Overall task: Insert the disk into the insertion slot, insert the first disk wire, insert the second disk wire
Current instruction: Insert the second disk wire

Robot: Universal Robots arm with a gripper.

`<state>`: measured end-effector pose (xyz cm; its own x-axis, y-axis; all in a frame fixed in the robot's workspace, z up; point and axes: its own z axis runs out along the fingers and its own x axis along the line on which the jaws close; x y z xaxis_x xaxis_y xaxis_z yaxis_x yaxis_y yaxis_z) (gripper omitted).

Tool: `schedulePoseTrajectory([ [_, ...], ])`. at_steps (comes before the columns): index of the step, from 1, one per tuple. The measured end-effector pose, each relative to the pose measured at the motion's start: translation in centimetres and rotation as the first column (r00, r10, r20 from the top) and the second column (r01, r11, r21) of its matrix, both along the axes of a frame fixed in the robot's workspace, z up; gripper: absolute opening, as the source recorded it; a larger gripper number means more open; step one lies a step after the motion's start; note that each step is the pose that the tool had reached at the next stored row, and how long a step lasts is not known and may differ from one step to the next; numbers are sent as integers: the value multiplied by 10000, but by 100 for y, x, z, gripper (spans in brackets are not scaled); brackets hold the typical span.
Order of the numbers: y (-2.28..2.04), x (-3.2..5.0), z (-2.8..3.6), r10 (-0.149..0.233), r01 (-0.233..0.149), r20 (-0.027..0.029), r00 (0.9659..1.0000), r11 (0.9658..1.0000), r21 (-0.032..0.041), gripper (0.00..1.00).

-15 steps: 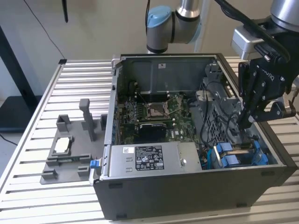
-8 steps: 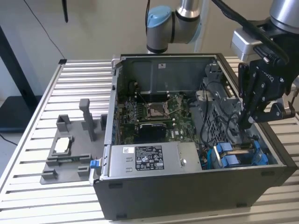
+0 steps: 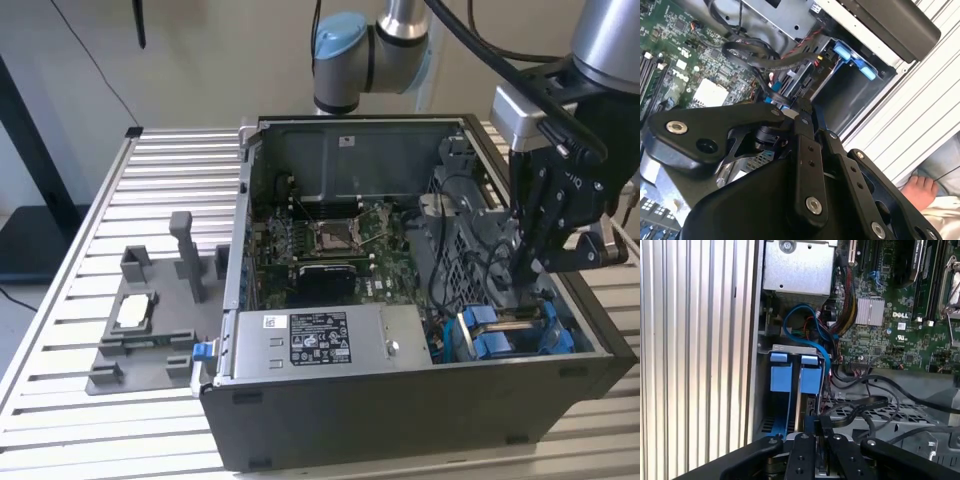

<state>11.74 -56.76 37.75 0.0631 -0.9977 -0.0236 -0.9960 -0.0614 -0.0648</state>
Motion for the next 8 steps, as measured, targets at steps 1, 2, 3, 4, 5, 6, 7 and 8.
schedulePoseTrajectory([
  [1, -6, 0, -10, -2, 2, 13, 10000, 10000, 16, 16],
  [2, -12, 0, -21, -6, 6, 22, 10000, 10000, 34, 16],
  [3, -19, 0, -32, -13, 12, 31, 10000, 10000, 51, 16],
  [4, -25, 0, -43, -16, 15, 47, 10000, 10000, 72, 16],
  [5, -31, -1, -52, -18, 18, 70, 10000, 10000, 97, 16],
  [6, -36, -1, -60, -19, 17, 95, 10000, 9999, 124, 16],
  [7, -39, -1, -68, -19, 17, 131, 9999, 9999, 163, 16],
  [8, -42, 0, -76, -19, 16, 164, 9999, 9998, 196, 16],
])
